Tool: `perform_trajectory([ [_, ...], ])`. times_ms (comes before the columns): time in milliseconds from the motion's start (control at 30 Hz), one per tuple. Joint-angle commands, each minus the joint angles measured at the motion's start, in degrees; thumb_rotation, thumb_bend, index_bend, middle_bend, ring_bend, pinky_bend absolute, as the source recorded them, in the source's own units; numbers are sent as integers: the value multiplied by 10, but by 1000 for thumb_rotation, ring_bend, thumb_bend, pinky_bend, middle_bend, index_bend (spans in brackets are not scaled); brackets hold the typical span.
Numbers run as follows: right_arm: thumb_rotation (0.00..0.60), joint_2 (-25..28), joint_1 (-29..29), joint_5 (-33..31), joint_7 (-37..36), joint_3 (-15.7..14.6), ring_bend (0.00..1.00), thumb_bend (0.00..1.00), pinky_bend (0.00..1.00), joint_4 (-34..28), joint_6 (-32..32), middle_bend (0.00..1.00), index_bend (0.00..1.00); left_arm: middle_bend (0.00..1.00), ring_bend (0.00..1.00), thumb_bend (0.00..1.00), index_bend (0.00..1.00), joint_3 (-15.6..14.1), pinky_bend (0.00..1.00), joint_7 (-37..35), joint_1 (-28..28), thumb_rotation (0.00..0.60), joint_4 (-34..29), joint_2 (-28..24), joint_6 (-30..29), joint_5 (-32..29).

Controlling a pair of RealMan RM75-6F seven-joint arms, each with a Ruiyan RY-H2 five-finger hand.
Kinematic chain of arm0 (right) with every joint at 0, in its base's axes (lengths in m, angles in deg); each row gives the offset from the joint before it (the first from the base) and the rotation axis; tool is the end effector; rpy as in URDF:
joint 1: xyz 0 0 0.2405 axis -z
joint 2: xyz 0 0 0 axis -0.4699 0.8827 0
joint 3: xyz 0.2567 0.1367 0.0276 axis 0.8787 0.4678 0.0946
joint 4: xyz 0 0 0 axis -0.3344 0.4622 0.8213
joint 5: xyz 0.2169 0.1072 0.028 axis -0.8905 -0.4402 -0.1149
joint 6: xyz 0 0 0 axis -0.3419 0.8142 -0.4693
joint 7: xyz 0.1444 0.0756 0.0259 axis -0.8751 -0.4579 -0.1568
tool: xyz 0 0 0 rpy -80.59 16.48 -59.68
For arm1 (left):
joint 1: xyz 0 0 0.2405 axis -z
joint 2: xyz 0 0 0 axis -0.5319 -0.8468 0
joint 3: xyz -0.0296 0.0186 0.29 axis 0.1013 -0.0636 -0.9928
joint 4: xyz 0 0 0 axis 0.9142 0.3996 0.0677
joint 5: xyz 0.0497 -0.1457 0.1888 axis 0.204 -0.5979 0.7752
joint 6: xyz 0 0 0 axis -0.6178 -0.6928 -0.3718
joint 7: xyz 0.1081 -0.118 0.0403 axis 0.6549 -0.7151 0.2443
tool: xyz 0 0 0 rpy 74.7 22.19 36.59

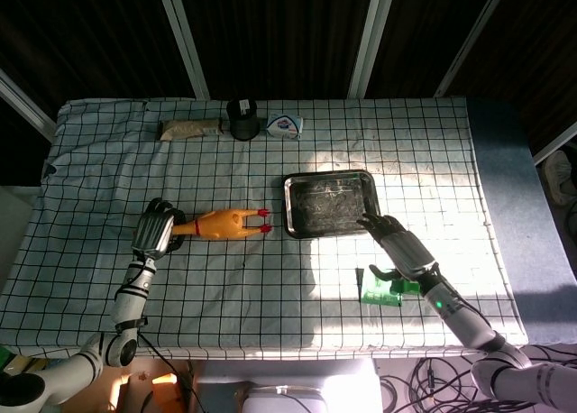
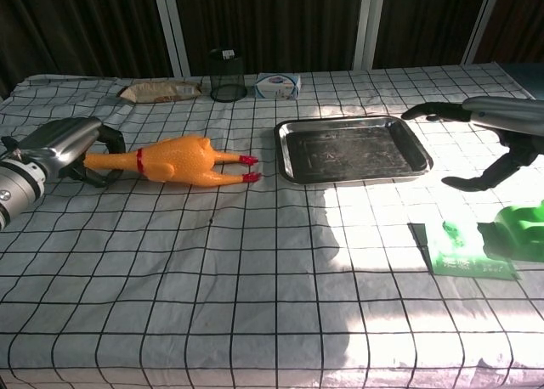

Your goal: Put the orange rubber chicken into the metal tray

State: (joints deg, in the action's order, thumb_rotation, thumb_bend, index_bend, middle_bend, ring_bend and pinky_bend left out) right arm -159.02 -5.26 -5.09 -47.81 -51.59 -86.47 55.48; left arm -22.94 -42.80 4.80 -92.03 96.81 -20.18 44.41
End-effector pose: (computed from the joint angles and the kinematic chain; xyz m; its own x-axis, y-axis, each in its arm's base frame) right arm -0.2537 -0.3488 0.0072 0.3594 -0.3942 0.8458 -0.9132 -0.3352 0.2318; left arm -0.2777 0.4325 -0.0603 0.4450 0.0594 0.8936 0.8849 -0.1827 -0.4285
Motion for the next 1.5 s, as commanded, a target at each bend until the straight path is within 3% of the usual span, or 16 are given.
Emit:
perform_trajectory([
  [33,600,-1,0,0,1,-1,0,303,0,-2,-1,0,0,641,382,694,626,-11,252,-4,-7,600,-35,-28,-12,19],
  [133,600,-3,-2,0,4,-2,0,303,0,-4,-4,0,0,696,438,726,627,-17,343,-17,-11,600,-70,-52,-9,26],
  [333,600,-10,-8,-7,9,-1,0,304,0,-7,-14,0,0,764,483,785,654,-26,419,-27,-17,600,-122,-93,-1,33],
  [567,600,-22,-16,0,6,4,0,304,0,-15,-13,0,0,789,508,813,665,-24,474,-106,-26,600,-174,-121,-8,42],
  [733,600,-27,-40,-19,-31,38,0,304,0,-56,-32,0,0,789,509,821,665,-26,475,-113,-33,600,-226,-139,-14,44],
  [933,600,-51,-92,-99,-35,96,0,303,0,-107,-77,0,0,790,508,826,665,-29,477,-81,-32,600,-254,-136,-15,43],
  [1100,600,-111,-132,-148,32,124,0,303,0,-102,-50,0,0,789,509,827,665,-33,479,-66,-30,600,-261,-130,-12,43],
  [1500,600,-269,-238,-284,217,134,0,304,0,-12,-21,0,0,789,509,835,665,-40,482,-44,-32,600,-281,-131,-26,57],
])
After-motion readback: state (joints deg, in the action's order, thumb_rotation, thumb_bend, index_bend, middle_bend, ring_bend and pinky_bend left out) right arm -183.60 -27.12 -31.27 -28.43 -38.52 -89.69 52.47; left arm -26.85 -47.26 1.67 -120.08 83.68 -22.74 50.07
